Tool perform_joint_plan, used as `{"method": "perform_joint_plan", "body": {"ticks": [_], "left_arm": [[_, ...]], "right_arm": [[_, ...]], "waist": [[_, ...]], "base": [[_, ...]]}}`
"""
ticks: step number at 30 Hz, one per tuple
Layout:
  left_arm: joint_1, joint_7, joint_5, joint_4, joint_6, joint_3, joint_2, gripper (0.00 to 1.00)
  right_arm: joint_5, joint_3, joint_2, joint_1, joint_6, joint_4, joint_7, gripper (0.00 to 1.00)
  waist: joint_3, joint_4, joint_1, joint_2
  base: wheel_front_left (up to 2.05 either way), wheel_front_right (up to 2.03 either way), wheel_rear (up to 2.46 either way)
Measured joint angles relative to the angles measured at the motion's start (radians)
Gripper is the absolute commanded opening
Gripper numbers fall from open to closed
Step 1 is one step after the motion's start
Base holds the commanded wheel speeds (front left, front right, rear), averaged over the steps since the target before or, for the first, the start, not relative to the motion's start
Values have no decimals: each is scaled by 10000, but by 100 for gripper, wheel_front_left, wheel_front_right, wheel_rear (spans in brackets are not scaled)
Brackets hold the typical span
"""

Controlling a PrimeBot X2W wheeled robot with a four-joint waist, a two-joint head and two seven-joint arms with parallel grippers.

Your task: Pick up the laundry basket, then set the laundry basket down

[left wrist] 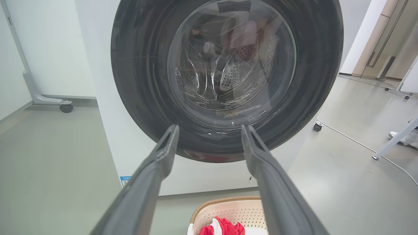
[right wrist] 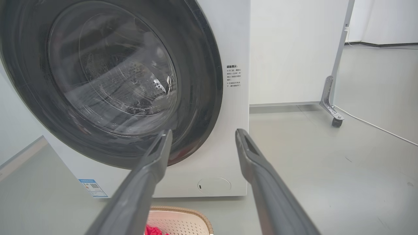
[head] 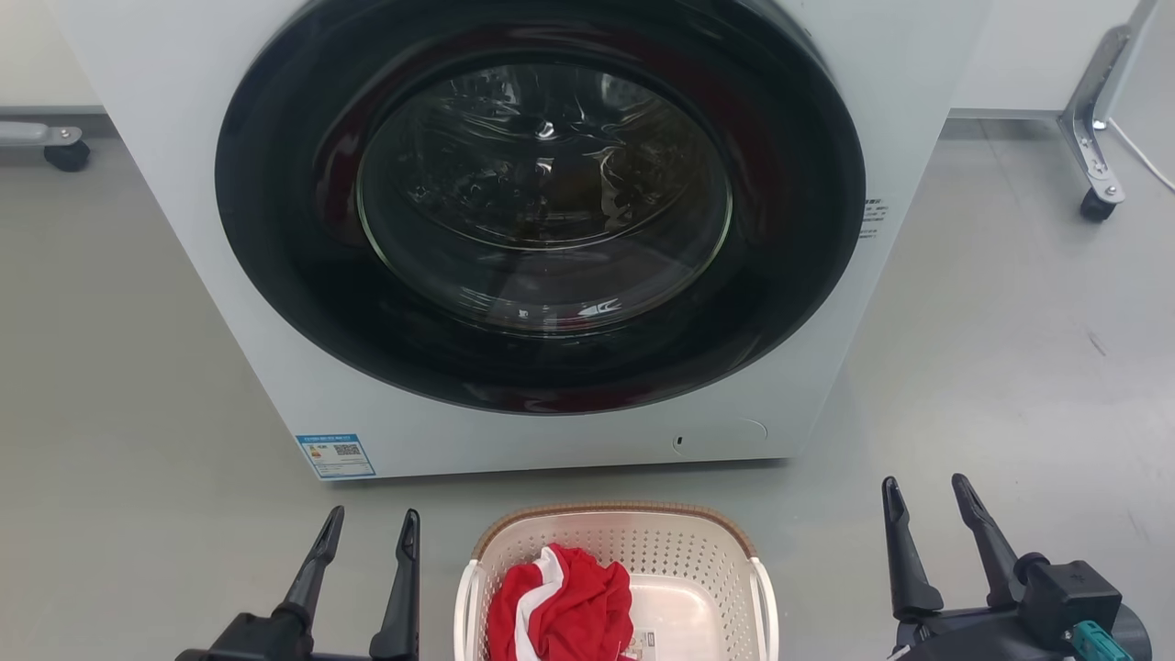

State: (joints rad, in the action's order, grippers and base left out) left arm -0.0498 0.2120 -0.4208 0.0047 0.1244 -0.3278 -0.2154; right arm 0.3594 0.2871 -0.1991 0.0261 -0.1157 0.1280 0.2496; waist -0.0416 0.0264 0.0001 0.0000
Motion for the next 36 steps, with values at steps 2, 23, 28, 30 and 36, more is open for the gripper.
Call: {"method": "perform_joint_plan", "body": {"ticks": [2,23,28,30,36], "left_arm": [[0,-8,4,-29,0,21,19,100],[-199,-334,-35,447,-35,132,270,0],[-196,-451,-416,535,-115,334,314,0],[-192,-527,-754,568,-201,405,345,0],[-158,-700,-1496,702,-320,663,433,0]], "right_arm": [[-6,-19,0,-1,-2,-21,0,100],[54,-42,238,-288,-33,397,-84,0],[491,-253,284,-286,69,439,-234,0],[790,-330,311,-279,107,462,-309,0],[1615,-585,387,-249,257,523,-560,0]], "waist": [[-12,-4,0,0],[-6,-19,0,0],[19,-37,0,0],[26,-41,0,0],[49,-55,0,0]], "base": [[0,0,0],[0,0,0],[0,0,0],[0,0,0],[0,0,0]]}}
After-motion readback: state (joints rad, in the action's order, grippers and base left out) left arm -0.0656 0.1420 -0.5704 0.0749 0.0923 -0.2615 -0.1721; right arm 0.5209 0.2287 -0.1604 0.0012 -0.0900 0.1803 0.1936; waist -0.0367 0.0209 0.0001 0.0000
